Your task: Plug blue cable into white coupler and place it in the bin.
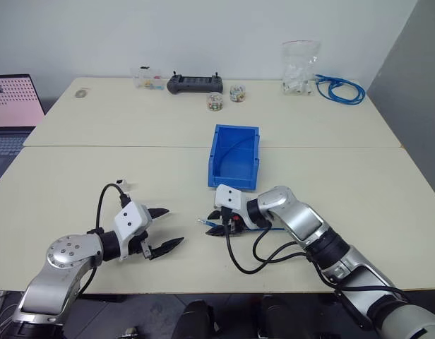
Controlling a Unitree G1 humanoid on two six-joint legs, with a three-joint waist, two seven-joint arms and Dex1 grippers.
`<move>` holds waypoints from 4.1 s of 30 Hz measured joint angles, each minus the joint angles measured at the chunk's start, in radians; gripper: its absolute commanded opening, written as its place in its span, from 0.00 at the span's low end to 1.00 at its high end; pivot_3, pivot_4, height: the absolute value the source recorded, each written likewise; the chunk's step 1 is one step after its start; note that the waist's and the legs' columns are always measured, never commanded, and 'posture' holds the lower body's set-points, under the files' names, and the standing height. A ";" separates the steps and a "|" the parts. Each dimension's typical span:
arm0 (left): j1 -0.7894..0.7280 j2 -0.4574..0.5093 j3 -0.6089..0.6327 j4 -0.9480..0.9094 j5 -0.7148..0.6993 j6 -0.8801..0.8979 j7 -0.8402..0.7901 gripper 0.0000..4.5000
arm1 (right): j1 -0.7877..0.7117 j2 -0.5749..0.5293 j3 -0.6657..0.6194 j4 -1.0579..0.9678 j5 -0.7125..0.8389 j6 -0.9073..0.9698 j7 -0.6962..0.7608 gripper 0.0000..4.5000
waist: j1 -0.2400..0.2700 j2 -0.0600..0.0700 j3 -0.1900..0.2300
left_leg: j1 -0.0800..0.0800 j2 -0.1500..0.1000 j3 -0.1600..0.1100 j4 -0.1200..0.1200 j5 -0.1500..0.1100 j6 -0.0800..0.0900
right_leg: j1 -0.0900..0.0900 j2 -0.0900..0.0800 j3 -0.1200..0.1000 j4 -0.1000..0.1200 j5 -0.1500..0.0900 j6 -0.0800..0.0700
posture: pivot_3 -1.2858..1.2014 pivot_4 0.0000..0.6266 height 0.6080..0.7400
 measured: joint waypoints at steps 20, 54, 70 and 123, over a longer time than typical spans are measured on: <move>-0.140 -0.048 -0.098 0.129 0.034 -0.064 -0.062 1.00 | 0.192 -0.129 -0.149 -0.331 0.094 0.196 -0.186 0.99 | -0.003 0.000 0.000 | -0.002 -0.001 0.000 0.000 0.000 0.000 | -0.001 0.000 0.000 0.000 0.000 0.001 | 0.52 0.24 1.00; -0.086 -0.001 -0.054 0.065 -0.049 0.053 -0.100 1.00 | 0.246 -0.136 -0.098 -0.325 0.104 0.078 -0.171 0.99 | -0.004 -0.001 0.000 | -0.001 0.000 0.000 0.000 0.000 0.000 | -0.001 0.000 0.000 0.000 0.000 0.001 | 0.52 0.24 1.00; -0.054 0.029 -0.027 0.050 -0.050 0.068 -0.104 1.00 | 0.082 0.084 -0.139 -0.030 0.106 0.178 -0.340 0.99 | -0.004 -0.001 0.000 | -0.004 0.000 0.001 0.000 0.000 0.000 | -0.005 0.000 0.001 0.000 0.001 0.001 | 0.52 0.24 1.00; -0.058 0.021 -0.040 0.063 -0.029 0.024 -0.122 1.00 | 0.109 0.016 -0.034 -0.131 0.030 0.075 -0.216 0.99 | -0.004 -0.001 0.000 | -0.004 0.000 0.001 0.000 0.000 0.000 | -0.005 0.001 0.001 0.001 0.001 0.001 | 0.52 0.24 1.00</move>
